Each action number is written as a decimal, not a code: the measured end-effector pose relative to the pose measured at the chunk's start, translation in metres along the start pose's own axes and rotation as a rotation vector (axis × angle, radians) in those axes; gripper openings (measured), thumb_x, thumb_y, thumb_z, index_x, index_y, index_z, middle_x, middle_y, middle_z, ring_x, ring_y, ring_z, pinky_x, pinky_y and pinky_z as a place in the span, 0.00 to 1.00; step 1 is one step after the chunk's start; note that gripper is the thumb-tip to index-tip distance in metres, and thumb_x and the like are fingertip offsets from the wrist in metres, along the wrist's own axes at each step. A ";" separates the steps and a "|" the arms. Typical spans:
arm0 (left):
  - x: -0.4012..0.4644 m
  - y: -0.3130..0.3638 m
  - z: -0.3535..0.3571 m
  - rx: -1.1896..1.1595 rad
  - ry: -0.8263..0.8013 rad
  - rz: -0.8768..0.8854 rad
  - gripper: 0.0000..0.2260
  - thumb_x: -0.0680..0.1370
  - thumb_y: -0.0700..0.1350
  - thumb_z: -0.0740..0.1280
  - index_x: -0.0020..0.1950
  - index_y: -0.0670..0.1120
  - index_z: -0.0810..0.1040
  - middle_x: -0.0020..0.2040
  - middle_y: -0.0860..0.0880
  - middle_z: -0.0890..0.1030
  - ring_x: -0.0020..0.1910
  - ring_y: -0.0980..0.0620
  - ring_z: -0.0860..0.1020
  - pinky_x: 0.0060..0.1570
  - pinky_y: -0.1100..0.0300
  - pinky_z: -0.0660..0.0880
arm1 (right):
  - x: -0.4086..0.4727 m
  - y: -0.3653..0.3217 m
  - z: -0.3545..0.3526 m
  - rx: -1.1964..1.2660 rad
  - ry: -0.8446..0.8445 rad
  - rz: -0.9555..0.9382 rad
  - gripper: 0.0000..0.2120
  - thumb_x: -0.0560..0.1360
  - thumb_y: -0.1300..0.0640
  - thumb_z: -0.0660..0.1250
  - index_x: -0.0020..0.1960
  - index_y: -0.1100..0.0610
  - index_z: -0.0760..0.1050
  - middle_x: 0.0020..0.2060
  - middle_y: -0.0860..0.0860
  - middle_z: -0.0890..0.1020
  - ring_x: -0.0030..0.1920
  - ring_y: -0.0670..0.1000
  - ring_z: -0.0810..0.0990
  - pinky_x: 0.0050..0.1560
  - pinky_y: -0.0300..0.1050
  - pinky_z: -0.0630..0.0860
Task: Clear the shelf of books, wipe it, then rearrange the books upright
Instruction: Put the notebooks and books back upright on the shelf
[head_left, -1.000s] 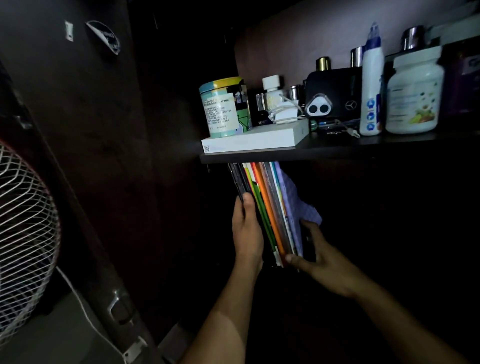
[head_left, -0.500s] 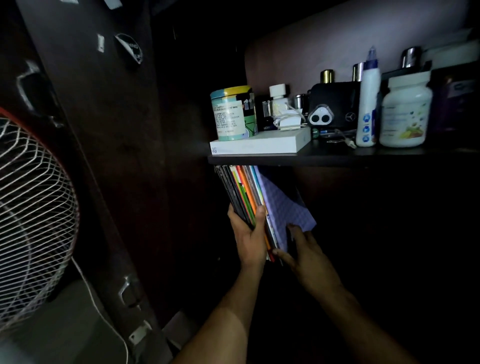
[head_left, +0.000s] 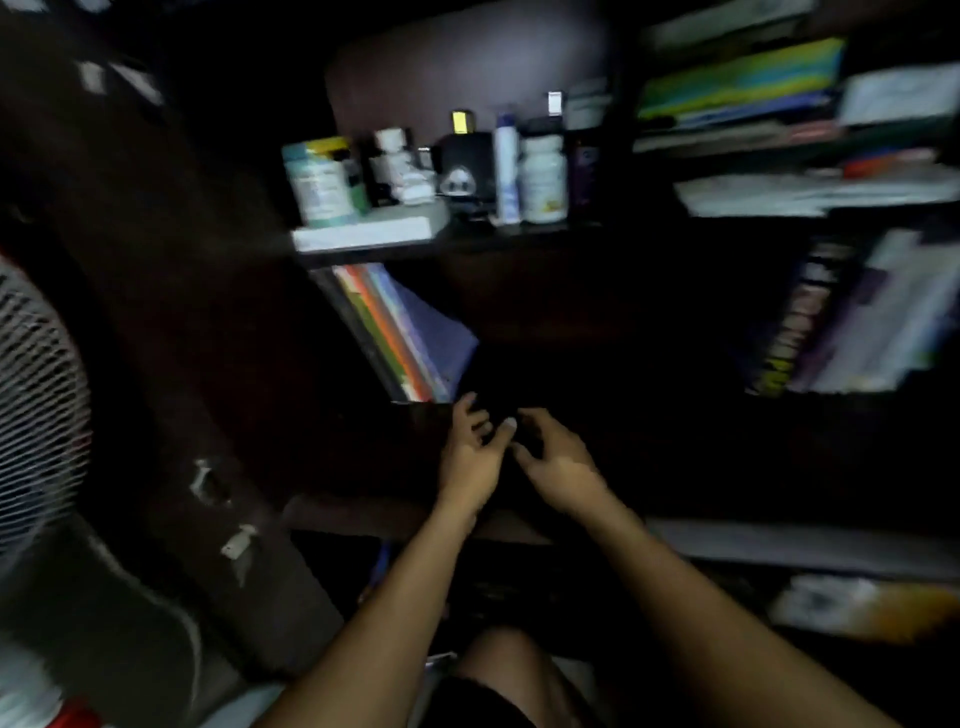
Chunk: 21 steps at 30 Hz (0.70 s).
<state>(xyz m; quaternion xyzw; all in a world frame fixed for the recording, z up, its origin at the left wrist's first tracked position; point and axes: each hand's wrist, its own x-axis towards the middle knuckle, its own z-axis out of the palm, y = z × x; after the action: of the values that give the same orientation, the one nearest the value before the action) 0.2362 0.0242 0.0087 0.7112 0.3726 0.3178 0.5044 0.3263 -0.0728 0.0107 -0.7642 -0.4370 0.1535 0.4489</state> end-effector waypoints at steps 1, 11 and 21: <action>-0.022 0.007 0.017 0.016 -0.131 0.013 0.25 0.79 0.48 0.71 0.74 0.49 0.69 0.64 0.48 0.78 0.64 0.49 0.78 0.66 0.54 0.74 | -0.022 0.003 -0.011 0.015 0.023 0.013 0.23 0.79 0.61 0.66 0.73 0.56 0.69 0.66 0.53 0.78 0.66 0.52 0.76 0.58 0.29 0.68; -0.271 0.103 0.194 -0.073 -0.985 0.234 0.19 0.82 0.45 0.66 0.73 0.51 0.71 0.65 0.50 0.78 0.63 0.55 0.76 0.63 0.62 0.72 | -0.326 0.023 -0.191 -0.048 0.527 0.353 0.27 0.73 0.64 0.63 0.72 0.53 0.70 0.63 0.50 0.80 0.64 0.48 0.78 0.65 0.41 0.73; -0.495 0.160 0.244 -0.135 -1.568 0.486 0.23 0.76 0.56 0.67 0.71 0.64 0.68 0.62 0.68 0.78 0.66 0.65 0.74 0.71 0.55 0.69 | -0.577 -0.029 -0.246 -0.236 0.902 0.621 0.33 0.76 0.63 0.67 0.78 0.54 0.62 0.70 0.52 0.73 0.70 0.46 0.72 0.71 0.36 0.65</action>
<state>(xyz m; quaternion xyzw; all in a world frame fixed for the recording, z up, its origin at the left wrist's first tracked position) 0.2144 -0.5490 0.0534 0.7554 -0.2720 -0.1492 0.5771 0.1361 -0.6673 0.0785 -0.8920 0.0297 -0.1136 0.4366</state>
